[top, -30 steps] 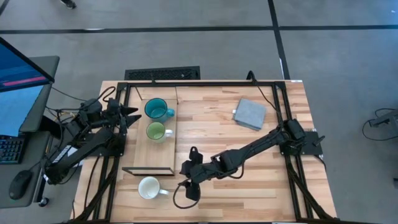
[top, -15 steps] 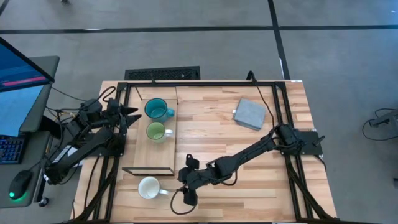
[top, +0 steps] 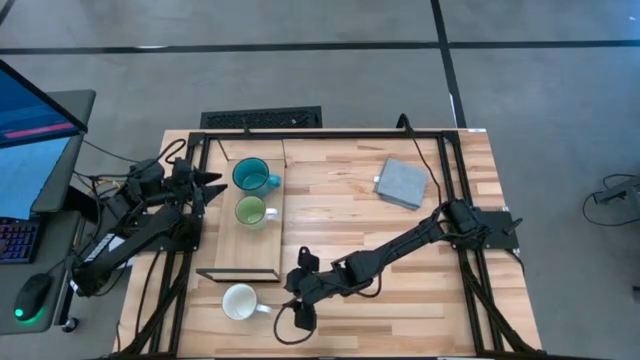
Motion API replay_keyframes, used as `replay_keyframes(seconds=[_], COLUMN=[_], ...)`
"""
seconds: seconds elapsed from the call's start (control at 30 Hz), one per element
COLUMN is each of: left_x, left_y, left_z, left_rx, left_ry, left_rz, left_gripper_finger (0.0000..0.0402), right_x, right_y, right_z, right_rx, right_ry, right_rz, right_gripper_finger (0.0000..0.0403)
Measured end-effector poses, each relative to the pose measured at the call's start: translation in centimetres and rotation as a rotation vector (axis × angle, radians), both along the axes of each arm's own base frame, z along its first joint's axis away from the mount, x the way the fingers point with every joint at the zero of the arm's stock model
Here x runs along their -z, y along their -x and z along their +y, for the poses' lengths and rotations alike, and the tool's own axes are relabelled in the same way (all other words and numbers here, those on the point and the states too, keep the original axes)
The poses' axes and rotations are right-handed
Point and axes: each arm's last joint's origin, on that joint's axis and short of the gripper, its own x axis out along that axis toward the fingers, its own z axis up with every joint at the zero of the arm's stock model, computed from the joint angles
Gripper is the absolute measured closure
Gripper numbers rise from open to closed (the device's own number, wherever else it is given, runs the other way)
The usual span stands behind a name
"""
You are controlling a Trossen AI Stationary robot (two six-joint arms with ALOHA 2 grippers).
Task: Stack small to large cups/mugs on shelf
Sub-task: Put the white mug on the shelf
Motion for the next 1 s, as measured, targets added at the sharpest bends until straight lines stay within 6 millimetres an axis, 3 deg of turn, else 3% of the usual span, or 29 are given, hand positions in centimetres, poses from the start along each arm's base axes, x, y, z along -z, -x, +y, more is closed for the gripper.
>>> replay_keyframes(seconds=[0.77,0.93,1.0], left_x=[0.0,0.0,0.0], left_y=[0.0,0.0,0.0], left_z=[0.0,0.0,0.0], left_rx=[-0.001,-0.001,-0.001], left_ry=[0.0,0.0,0.002], left_rz=[0.0,0.0,0.002], left_gripper_finger=[0.0154,0.0154,0.0154], right_x=[-0.5,2.7,3.0], right_y=[-0.1,-0.9,-1.8], right_z=[0.7,1.5,2.2], right_rx=[-0.02,-0.029,-0.039], right_ry=[-0.001,-0.008,-0.038], right_rz=[-0.068,-0.045,-0.073], right_gripper_finger=[0.0159,0.0159,0.0159])
